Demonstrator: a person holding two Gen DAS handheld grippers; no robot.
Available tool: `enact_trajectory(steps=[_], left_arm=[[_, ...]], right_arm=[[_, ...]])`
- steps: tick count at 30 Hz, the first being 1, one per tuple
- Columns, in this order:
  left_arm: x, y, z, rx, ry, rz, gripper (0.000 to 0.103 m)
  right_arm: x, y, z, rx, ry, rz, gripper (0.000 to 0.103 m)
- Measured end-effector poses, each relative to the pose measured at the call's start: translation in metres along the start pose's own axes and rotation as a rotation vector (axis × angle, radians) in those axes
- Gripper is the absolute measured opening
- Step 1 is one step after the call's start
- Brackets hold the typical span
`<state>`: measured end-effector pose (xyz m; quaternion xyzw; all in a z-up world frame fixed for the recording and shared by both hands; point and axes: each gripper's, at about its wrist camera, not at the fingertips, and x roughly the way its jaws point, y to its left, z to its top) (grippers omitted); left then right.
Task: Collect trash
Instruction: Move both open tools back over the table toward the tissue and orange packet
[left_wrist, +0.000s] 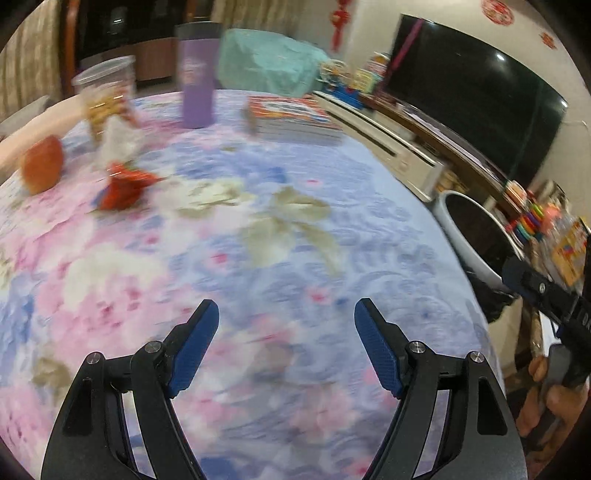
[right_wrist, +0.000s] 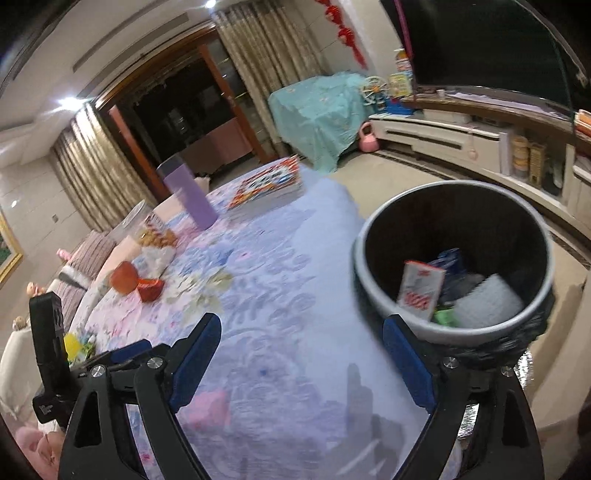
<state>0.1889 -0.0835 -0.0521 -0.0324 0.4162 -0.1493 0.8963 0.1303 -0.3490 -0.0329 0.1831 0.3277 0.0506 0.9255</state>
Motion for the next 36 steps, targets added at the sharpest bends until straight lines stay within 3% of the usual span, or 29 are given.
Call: enact_trajectory(steps=[20, 36], left_arm=[[-0.032, 0.112, -0.022, -0.153, -0.023, 0.158, 0.083], [-0.033, 0.173, -0.011, -0.191, -0.016, 0.268, 0.083]], right_arm=[[0.067, 0.109, -0.048, -0.148, 0.139, 0.128, 0.091], [0.113, 0.175, -0.04, -0.256, 0.18, 0.212, 0.091]])
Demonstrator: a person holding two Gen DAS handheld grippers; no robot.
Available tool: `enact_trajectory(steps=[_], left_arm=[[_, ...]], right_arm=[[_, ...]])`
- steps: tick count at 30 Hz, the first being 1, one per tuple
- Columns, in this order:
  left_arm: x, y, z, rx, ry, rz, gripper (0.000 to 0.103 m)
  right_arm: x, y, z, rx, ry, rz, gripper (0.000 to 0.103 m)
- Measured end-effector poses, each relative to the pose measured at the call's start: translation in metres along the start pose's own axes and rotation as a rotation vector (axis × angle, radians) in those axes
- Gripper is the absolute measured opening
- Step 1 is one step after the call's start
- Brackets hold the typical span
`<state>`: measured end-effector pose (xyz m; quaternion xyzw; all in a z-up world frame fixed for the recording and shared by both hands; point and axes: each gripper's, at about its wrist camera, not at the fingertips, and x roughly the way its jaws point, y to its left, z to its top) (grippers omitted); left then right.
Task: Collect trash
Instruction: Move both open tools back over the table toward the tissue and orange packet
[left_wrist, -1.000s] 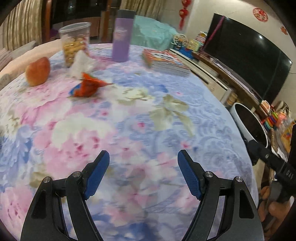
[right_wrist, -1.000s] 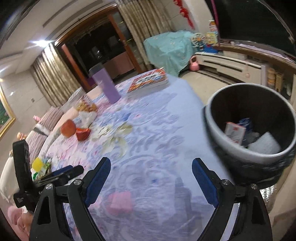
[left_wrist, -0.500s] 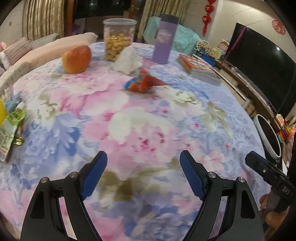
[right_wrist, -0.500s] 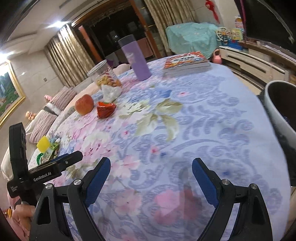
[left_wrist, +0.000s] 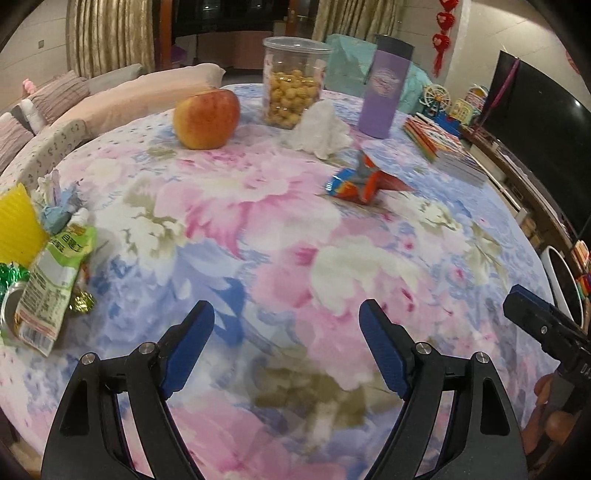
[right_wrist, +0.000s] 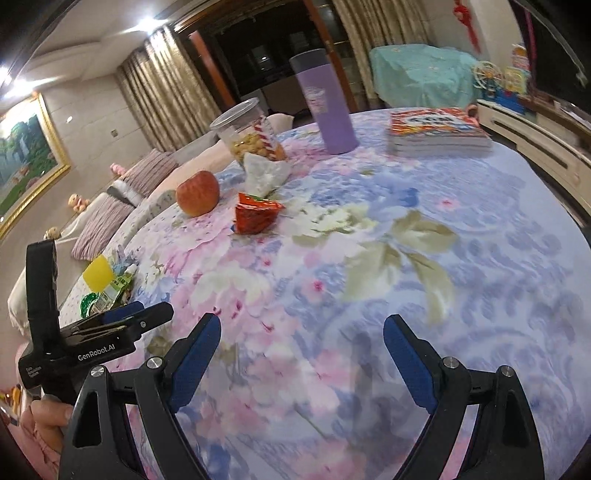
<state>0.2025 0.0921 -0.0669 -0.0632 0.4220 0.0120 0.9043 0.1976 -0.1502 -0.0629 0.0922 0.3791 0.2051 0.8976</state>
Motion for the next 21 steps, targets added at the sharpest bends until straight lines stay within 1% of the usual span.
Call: enact_trajectory(steps=[5, 9, 15, 21], left_arm=[[0.009, 0.013, 0.013, -0.014, -0.002, 0.027, 0.083], [0.018, 0.022, 0.026, -0.024, 0.0, 0.041, 0.083], [0.036, 0.03, 0.046, -0.017, 0.014, 0.06, 0.083], [0.051, 0.037, 0.062, 0.0, 0.021, 0.078, 0.083]], right_arm=[[0.022, 0.005, 0.013, 0.0, 0.02, 0.016, 0.091], [0.037, 0.01, 0.026, -0.002, 0.02, 0.035, 0.091], [0.062, 0.019, 0.043, -0.03, 0.041, 0.067, 0.091], [0.084, 0.023, 0.06, -0.016, 0.043, 0.1, 0.091]])
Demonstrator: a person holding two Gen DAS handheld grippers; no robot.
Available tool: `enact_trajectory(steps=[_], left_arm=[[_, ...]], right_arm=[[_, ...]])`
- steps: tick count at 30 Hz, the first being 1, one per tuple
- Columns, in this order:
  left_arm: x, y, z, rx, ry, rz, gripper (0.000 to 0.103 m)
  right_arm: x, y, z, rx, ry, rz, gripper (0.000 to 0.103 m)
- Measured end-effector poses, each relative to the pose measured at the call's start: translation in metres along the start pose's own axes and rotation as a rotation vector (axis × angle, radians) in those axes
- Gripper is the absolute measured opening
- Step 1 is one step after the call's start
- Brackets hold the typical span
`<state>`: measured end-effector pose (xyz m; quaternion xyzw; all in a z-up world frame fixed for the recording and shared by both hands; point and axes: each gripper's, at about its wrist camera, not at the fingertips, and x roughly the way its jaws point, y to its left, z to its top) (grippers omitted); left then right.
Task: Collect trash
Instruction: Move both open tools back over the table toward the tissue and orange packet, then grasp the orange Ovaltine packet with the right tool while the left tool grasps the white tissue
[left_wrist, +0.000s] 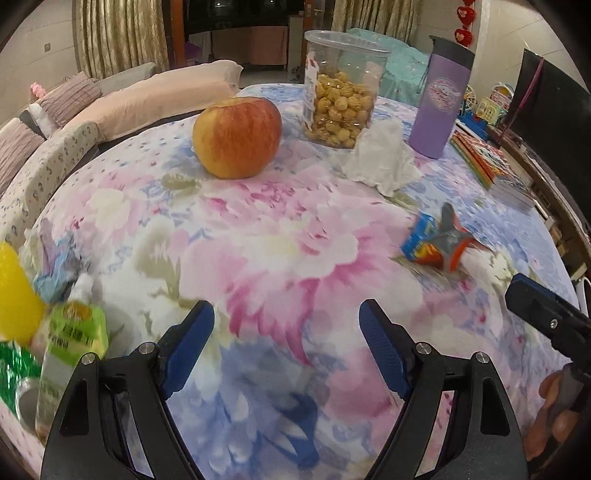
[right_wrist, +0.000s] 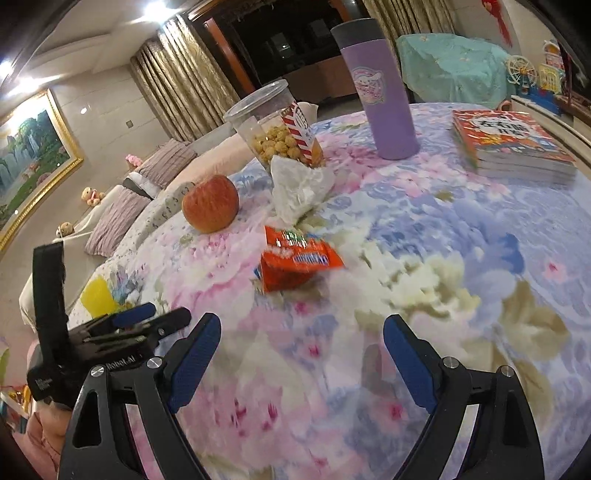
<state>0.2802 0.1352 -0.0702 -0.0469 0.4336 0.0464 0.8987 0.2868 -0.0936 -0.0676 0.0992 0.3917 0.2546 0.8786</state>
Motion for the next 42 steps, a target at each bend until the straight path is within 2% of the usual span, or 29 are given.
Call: enact_trajectory(steps=[5, 11, 13, 14, 16, 17, 18, 22, 27, 33, 35, 37, 38, 39, 42], left_arm=[[0.009, 0.003, 0.015, 0.002, 0.004, -0.008, 0.083], [0.019, -0.006, 0.032, 0.037, 0.002, -0.042, 0.083], [0.023, -0.012, 0.038, 0.051, 0.0, -0.057, 0.083], [0.025, -0.016, 0.041, 0.059, -0.001, -0.062, 0.083], [0.03, -0.025, 0.048, 0.07, -0.005, -0.067, 0.083], [0.033, -0.029, 0.052, 0.071, -0.007, -0.072, 0.083], [0.035, -0.033, 0.056, 0.071, -0.008, -0.078, 0.083], [0.048, -0.051, 0.072, 0.066, -0.028, -0.106, 0.083], [0.076, -0.073, 0.092, 0.058, -0.01, -0.104, 0.083], [0.092, -0.085, 0.104, 0.049, -0.014, -0.097, 0.082], [0.095, -0.085, 0.107, 0.034, -0.018, -0.118, 0.072], [0.099, -0.087, 0.109, 0.029, -0.006, -0.147, 0.04], [0.102, -0.087, 0.11, 0.027, 0.004, -0.16, 0.03], [0.105, -0.087, 0.11, 0.022, 0.017, -0.18, 0.016], [0.1, -0.087, 0.106, 0.031, 0.009, -0.198, 0.01]], right_arm=[[0.019, 0.008, 0.013, -0.012, 0.004, 0.025, 0.091], [0.042, 0.006, 0.023, -0.027, 0.004, -0.004, 0.088], [0.045, 0.0, 0.025, -0.016, 0.007, -0.004, 0.069], [0.047, -0.004, 0.026, -0.01, 0.015, -0.01, 0.052], [0.047, -0.01, 0.029, 0.005, 0.012, -0.004, 0.051], [0.045, -0.014, 0.03, 0.009, 0.002, -0.003, 0.048], [0.042, -0.017, 0.03, 0.014, -0.006, -0.003, 0.04], [0.031, -0.032, 0.032, 0.037, -0.02, -0.01, 0.039], [0.01, -0.057, 0.027, 0.084, -0.046, -0.038, 0.039], [-0.008, -0.077, 0.018, 0.133, -0.063, -0.054, 0.039], [-0.011, -0.079, 0.015, 0.139, -0.067, -0.055, 0.039], [-0.013, -0.08, 0.015, 0.141, -0.069, -0.057, 0.039], [-0.015, -0.081, 0.014, 0.144, -0.071, -0.056, 0.039], [-0.015, -0.081, 0.014, 0.145, -0.071, -0.055, 0.039], [-0.016, -0.083, 0.014, 0.15, -0.073, -0.054, 0.039]])
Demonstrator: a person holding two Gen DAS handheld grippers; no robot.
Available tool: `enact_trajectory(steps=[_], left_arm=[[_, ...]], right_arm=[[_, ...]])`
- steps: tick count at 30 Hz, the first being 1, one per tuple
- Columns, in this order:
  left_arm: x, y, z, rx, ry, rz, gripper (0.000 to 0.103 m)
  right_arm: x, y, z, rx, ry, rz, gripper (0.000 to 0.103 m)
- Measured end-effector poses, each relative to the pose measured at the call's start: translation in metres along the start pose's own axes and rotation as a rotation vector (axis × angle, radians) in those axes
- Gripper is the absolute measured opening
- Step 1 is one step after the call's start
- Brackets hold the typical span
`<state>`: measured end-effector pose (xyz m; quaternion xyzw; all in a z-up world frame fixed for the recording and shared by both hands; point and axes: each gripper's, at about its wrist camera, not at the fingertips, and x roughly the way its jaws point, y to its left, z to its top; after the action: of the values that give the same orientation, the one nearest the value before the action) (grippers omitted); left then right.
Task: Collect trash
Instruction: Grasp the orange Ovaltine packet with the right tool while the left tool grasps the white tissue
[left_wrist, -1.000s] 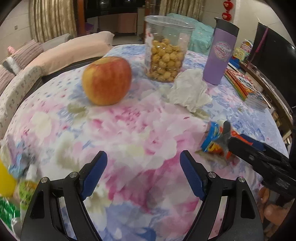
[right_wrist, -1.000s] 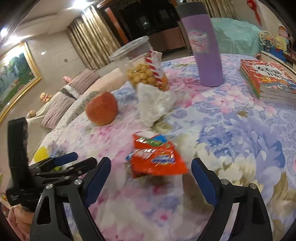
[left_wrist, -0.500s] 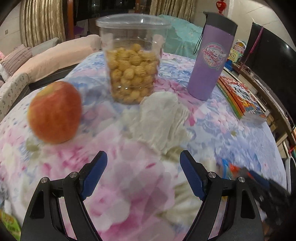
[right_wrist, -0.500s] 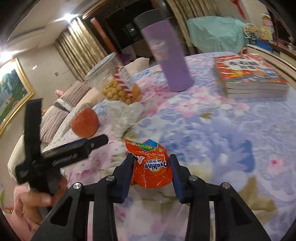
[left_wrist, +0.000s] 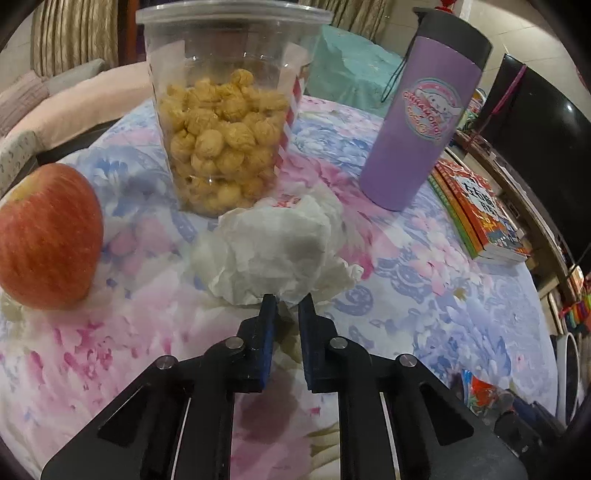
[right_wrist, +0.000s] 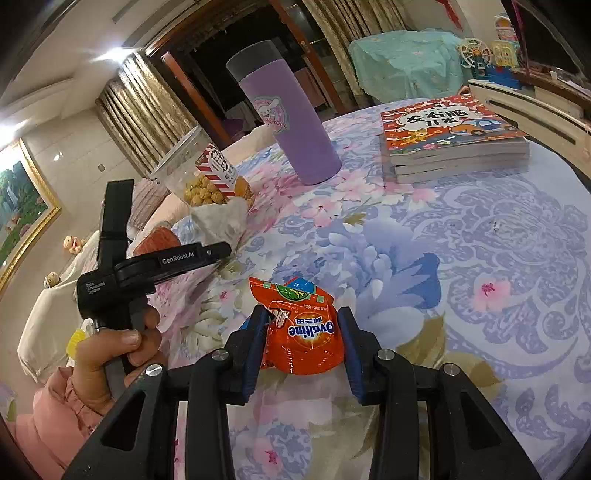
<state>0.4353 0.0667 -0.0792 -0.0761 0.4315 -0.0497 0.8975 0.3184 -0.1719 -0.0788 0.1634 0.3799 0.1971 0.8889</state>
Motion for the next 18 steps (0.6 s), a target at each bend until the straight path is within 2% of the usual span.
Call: enact_trajectory(steps=[4, 18], left_arm=[[-0.013, -0.005, -0.012, 0.012, -0.001, -0.027, 0.007], [-0.088, -0.055, -0.094, 0.082, 0.025, -0.132, 0.006]], right_arm=[[-0.007, -0.002, -0.003, 0.005, -0.011, -0.001, 0.039], [-0.052, -0.012, -0.02, 0.022, -0.054, -0.028, 0.039]])
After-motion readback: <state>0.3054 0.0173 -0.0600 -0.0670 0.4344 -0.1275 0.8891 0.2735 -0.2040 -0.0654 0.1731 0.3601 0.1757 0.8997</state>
